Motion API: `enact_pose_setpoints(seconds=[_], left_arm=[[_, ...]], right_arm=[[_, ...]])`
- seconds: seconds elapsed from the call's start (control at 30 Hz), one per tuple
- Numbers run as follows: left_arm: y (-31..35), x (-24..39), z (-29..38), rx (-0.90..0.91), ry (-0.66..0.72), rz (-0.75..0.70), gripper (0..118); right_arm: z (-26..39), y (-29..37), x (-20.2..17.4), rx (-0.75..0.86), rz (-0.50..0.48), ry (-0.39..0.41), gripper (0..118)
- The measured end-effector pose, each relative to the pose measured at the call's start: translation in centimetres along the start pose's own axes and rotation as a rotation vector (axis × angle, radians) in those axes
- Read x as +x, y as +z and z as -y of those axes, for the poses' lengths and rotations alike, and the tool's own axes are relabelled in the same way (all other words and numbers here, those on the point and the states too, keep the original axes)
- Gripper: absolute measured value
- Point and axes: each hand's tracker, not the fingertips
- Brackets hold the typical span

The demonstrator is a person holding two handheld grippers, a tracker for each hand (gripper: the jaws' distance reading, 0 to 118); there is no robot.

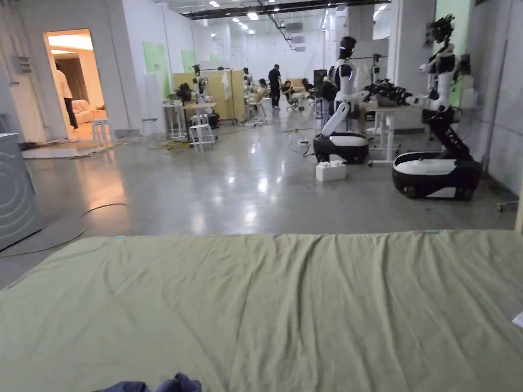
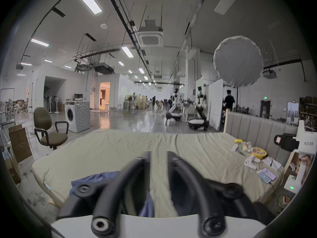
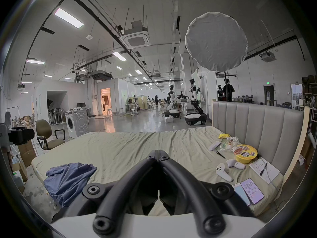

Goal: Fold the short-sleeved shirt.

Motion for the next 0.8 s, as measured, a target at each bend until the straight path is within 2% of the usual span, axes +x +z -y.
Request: enact_pose_setpoints(seconds=[0.03, 0.07, 0.1, 0.27, 0.33, 0.4, 0.63, 0.67, 0.7, 0.73, 0.77, 0.8], left_arm=[[-1.1, -0.8, 0.4, -0.066, -0.004, 0.013, 68], [-2.3, -1.5, 1.0, -0.132, -0.009, 0.008, 75], [-3.5, -2.4, 2.0, -0.164, 0.003, -0.015, 77], [-11.1, -7.9, 8.3, -0.394, 0.058, -0.041, 79], [-14.6, -9.7, 11.1, -0.490, 0.082, -0.048, 82], [-17.7, -11.0, 13.7, -0.555, 0.109, -0.032, 85], [-25.3, -13.9, 20.8, -0.743, 0.089, -0.153, 84], [-25.3, -13.9, 21.3, -0.748, 0.100, -0.138, 83], [-25.0, -13.7, 21.3, -0.730, 0.097, -0.134, 77], [-24.8, -13.2, 20.7, -0.704, 0.075, -0.149, 58], [-24.8, -13.0, 20.4, -0.701, 0.086, -0.135, 23], [-24.5, -12.7, 19.9, -0.680, 0.084, -0.124, 9]], right_arm=[[0.3, -0.1, 0.1, -0.015, -0.003, -0.007, 0], [0.5, -0.3, 0.1, -0.025, -0.004, -0.012, 0], [0.8, -0.4, 0.1, -0.038, -0.004, -0.021, 0], [2.2, -1.1, 0.0, -0.131, -0.001, -0.048, 0], [2.8, -1.4, -0.1, -0.155, 0.012, -0.028, 0], [3.3, -1.8, 0.0, -0.186, 0.021, -0.025, 0], [4.3, -2.4, 0.2, -0.268, 0.064, -0.013, 0], [5.0, -4.7, 1.1, -0.276, 0.069, -0.010, 0], [5.1, -4.8, 1.1, -0.285, 0.073, -0.010, 0], [5.3, -4.9, 1.1, -0.291, 0.074, -0.013, 0], [5.4, -4.9, 1.0, -0.294, 0.070, -0.016, 0], [5.5, -5.0, 0.9, -0.296, 0.061, -0.019, 0]])
